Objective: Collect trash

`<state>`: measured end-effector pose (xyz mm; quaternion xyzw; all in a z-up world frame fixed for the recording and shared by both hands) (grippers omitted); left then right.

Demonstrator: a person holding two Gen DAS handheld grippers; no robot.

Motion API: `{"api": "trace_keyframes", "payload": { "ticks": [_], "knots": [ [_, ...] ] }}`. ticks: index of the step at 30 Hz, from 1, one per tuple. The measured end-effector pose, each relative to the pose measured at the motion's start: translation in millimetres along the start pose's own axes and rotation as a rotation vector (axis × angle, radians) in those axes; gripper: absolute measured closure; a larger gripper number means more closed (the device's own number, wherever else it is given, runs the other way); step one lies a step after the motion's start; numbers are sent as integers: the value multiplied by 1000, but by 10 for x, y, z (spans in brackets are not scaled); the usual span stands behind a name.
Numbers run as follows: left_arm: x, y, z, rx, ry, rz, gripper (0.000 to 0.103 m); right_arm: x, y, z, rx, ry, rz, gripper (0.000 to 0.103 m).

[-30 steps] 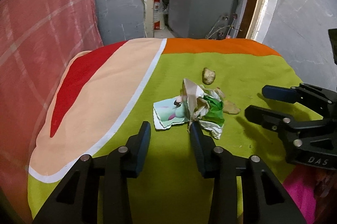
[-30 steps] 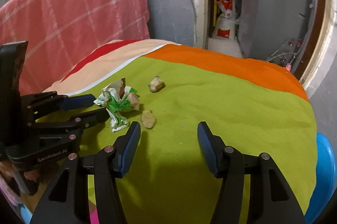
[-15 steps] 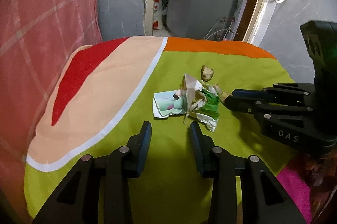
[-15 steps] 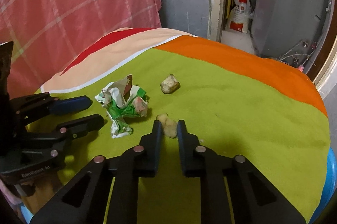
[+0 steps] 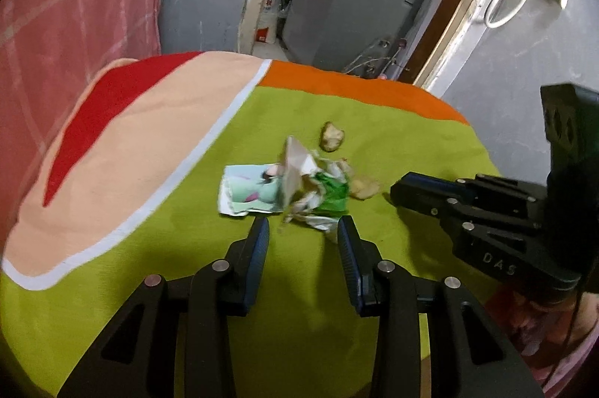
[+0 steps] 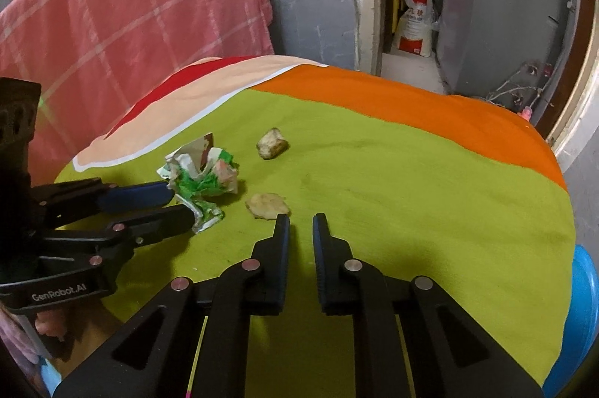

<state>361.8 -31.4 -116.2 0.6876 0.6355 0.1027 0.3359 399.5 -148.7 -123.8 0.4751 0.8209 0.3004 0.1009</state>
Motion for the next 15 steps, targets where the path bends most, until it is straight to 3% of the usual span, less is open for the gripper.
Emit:
{"api": "trace_keyframes", "payload": {
  "ticks": [3, 10, 15],
  "knots": [
    [-14, 30, 10, 3, -36, -41, 70, -55, -9, -40, -6, -4, 8, 92],
    [-9, 176, 60, -5, -8, -134, 70, -82, -5, -56, -11, -8, 20, 92],
    [5, 187, 61, -13, 31, -136, 81, -48, -11, -25, 2, -9, -10, 88]
  ]
}}
Point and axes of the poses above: each gripper's, at about its wrist camera, not at the fingertips, and z roughly the way its jaws point, x to its left, y to its top, the point moved 8 cm from there along z, roughly the way its jaws point, and after that the axes turned 1 degree about y, right-handed, at the moved point
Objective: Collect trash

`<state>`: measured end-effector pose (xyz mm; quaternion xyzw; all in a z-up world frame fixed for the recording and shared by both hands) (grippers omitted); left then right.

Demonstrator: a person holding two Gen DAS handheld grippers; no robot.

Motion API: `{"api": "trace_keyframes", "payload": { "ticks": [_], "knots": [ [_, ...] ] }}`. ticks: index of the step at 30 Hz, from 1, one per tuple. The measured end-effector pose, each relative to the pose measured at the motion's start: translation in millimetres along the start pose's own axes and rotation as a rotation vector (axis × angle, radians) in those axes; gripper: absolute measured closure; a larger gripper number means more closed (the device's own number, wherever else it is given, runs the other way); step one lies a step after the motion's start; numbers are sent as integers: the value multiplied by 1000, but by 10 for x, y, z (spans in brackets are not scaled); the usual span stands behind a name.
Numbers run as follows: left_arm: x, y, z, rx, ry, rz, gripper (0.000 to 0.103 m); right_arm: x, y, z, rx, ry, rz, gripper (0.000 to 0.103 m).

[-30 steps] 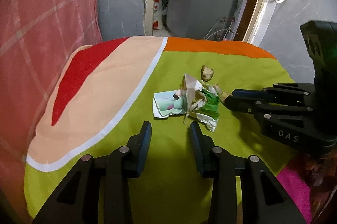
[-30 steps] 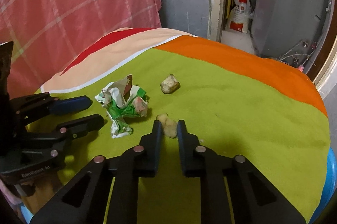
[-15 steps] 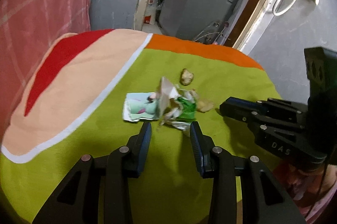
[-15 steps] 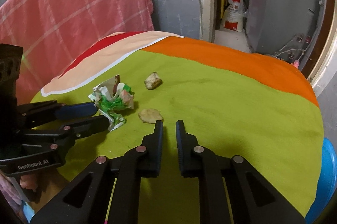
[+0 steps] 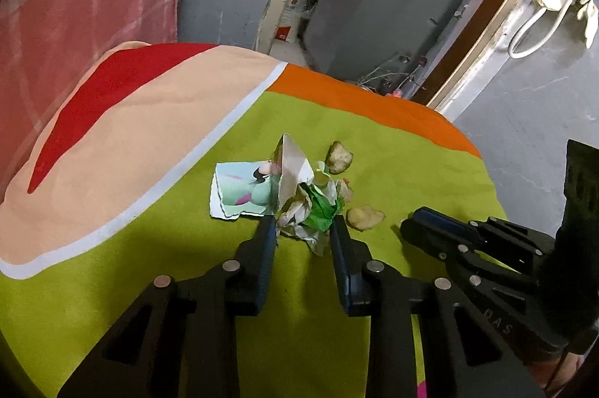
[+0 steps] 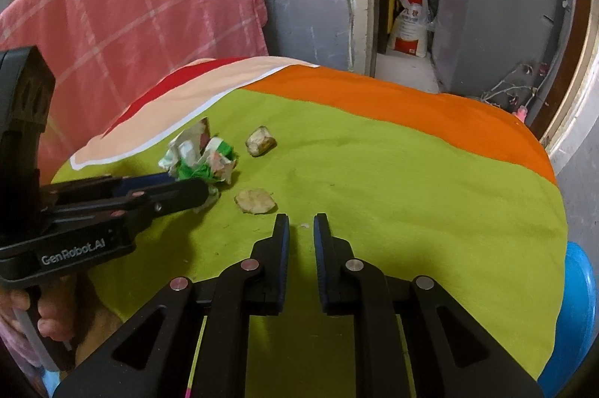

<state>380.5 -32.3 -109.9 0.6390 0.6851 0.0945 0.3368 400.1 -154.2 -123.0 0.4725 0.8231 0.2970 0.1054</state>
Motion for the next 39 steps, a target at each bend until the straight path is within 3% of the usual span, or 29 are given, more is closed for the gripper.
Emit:
{"api": "trace_keyframes", "payload": {
  "ticks": [2, 5, 19, 21, 23, 24, 30, 32, 39],
  "knots": [
    [47, -3, -11, 1, 6, -10, 90, 39, 0, 15, 5, 1, -17, 77],
    [122, -17, -28, 7, 5, -30, 102, 110, -1, 51, 13, 1, -44, 75],
    [227, -12, -64, -3, -14, -55, 102, 326, 120, 280, 38, 10, -148, 75],
    [212, -26, -72, 0, -24, -48, 102, 337, 120, 278, 36, 17, -149, 78],
    [198, -43, -92, -3, -40, -43, 102, 346, 90, 257, 38, 33, -151, 90],
    [186, -52, -99, -5, -48, -44, 102, 336, 76, 240, 38, 34, -150, 90],
    [129, -46, -94, 6, -76, -36, 90, 271, 5, 111, 22, 27, -118, 91],
    [80, -28, -108, -5, -85, -25, 71, 231, -24, 49, 14, 17, -113, 91],
    [-1, 46, -5, -2, -21, 3, 68, 128, -143, -91, 11, -1, -114, 91]
  ]
}}
Point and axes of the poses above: each gripper's, at about its wrist camera, not at the fingertips, and z roughly the way its jaws point, x to its left, y to its top, the point moved 8 cm from there along z, roughly the way its jaws point, and after that the axes turned 1 degree about y, right-handed, at the moved point
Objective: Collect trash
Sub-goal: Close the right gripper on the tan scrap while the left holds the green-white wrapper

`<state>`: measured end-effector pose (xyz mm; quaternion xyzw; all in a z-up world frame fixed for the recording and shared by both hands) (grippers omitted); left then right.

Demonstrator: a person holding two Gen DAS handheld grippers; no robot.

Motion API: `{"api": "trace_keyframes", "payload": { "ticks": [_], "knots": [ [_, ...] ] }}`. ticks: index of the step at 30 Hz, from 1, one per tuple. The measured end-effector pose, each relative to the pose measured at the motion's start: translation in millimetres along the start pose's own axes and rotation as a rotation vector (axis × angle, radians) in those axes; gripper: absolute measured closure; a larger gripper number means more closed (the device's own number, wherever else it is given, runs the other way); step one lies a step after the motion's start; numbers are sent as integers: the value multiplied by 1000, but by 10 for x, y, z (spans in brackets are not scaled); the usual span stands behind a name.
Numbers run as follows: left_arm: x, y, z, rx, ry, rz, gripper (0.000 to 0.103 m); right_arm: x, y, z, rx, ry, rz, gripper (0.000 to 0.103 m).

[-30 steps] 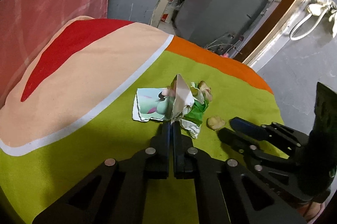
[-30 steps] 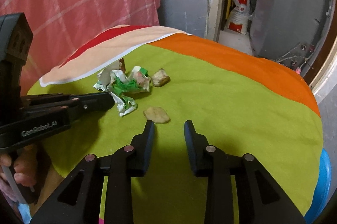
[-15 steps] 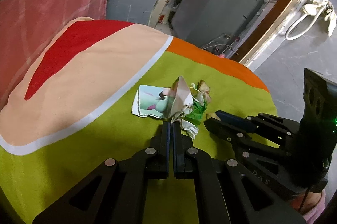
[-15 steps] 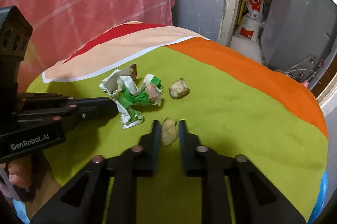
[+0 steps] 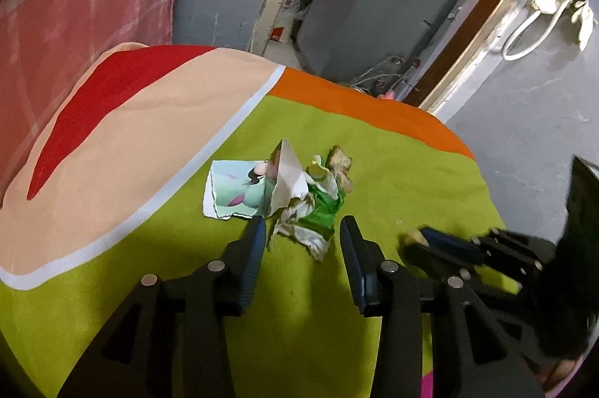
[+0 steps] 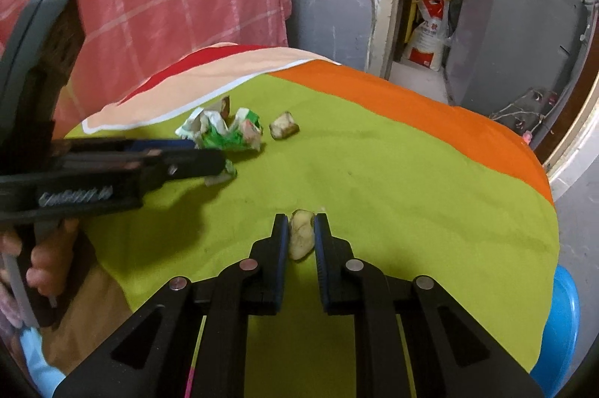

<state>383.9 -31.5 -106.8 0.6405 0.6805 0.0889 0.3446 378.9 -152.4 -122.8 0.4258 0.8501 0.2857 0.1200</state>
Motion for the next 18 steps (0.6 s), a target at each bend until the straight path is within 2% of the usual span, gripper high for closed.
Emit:
{"api": "trace_keyframes", "payload": {
  "ticks": [4, 8, 18],
  "knots": [
    [-29, 23, 72, -5, 59, 14, 69, -41, -64, -32, 0, 1, 10, 91],
    [-41, 9, 93, -14, 119, 52, 78, -77, -78, -51, -10, 8, 26, 91],
    [-48, -125, -16, 4, 74, 44, 91, -18, -153, -115, -39, 6, 35, 91]
  ]
}}
Point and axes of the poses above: each gripper's, at about its wrist camera, not at the fingertips, and z roughly the way its jaws point, x to its left, y to its top, the point moved 8 cm from there along z, roughly the way its jaws point, and after that the axes turned 1 degree about y, right-handed, at the moved point
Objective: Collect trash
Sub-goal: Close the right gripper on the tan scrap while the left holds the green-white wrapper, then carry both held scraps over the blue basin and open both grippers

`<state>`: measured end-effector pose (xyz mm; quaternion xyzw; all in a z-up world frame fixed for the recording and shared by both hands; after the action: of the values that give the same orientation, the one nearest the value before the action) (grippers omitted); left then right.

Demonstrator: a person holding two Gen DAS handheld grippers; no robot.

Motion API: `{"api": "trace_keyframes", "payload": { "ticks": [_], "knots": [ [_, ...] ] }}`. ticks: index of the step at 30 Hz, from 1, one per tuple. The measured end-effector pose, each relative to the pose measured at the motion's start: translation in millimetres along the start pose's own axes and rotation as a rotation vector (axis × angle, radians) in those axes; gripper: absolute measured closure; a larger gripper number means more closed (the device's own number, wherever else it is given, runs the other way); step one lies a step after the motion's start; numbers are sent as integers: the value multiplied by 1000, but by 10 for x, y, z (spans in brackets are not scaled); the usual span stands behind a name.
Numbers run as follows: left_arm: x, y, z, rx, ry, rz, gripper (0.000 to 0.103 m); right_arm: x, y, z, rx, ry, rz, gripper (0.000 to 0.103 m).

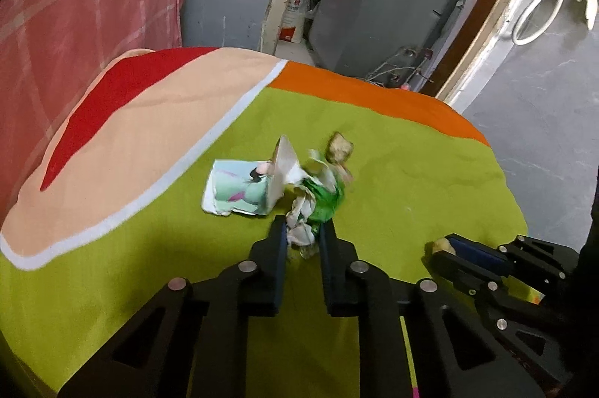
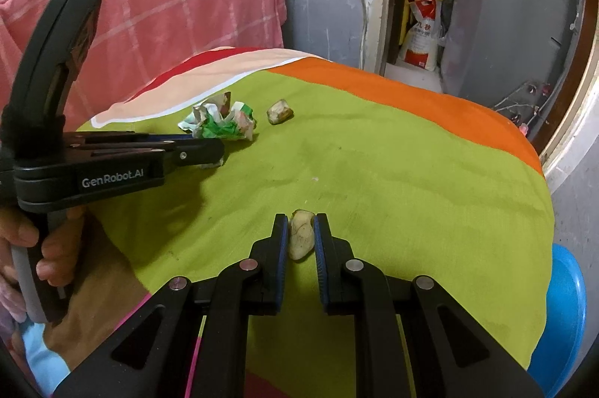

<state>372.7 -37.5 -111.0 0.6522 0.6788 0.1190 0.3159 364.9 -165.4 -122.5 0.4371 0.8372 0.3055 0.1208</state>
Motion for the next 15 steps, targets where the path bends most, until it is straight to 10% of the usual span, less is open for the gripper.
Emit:
{"api": "trace_keyframes", "payload": {
  "ticks": [15],
  "knots": [
    [-554, -428, -344, 26, -140, 73, 92, -24, -297, -632, -157, -58, 58, 91]
  ]
}}
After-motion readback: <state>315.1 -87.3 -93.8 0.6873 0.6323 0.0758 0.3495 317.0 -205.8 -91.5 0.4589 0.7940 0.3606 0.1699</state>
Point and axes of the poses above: each gripper's, at about its wrist camera, not at the fingertips, and z roughly the way its jaws point, x to its left, y to its top, the point moved 8 cm from there along z, roughly the way its jaws point, and after that the axes turned 1 degree about y, right-handed, at the moved point
